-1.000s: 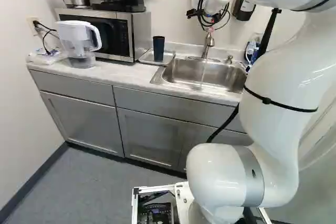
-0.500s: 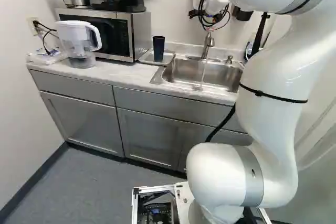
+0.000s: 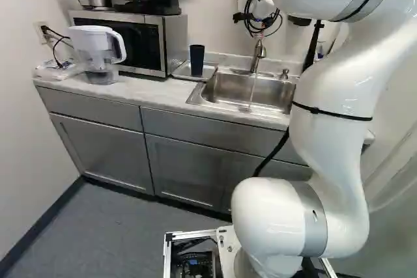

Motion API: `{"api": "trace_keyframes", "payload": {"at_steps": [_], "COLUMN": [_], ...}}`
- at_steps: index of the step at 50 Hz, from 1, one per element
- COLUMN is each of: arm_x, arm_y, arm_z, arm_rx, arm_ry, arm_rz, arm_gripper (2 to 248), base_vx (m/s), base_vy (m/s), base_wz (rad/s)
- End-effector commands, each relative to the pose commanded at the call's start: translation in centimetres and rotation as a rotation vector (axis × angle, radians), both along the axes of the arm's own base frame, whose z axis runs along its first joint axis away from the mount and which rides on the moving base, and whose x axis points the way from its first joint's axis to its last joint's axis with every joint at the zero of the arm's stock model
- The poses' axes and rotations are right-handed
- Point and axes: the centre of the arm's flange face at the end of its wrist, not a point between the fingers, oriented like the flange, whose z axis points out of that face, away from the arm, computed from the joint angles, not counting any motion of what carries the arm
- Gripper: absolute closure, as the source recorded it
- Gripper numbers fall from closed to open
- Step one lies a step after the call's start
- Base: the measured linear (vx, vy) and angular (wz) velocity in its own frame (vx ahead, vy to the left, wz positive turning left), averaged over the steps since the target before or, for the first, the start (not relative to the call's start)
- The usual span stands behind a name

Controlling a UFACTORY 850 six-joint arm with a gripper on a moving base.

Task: Rinse the cup and place it in the tray

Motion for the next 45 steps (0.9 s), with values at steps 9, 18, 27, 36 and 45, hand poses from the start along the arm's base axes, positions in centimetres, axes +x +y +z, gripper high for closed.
{"api": "trace_keyframes", "payload": {"at_steps": [9,18,27,36,45], "arm_x": [0.49,0.69,0.70,0.70,0.70], "arm_y": [-0.18,-0.50,-0.65,-0.65,-0.65], "arm_z": [-0.05,-0.08,-0.08,-0.08,-0.08], "arm_rx": [0.000,-0.001,-0.001,-0.001,-0.001], "arm_ry": [-0.002,-0.003,-0.003,-0.003,-0.003], "arm_rz": [-0.001,-0.005,-0.008,-0.008,-0.008], "arm_gripper": [3,3,3,3,3], "base_vx": [0.000,0.000,0.000,0.000,0.000], "base_vy": [0.000,0.000,0.000,0.000,0.000], "base_wz": [0.000,0.000,0.000,0.000,0.000]}}
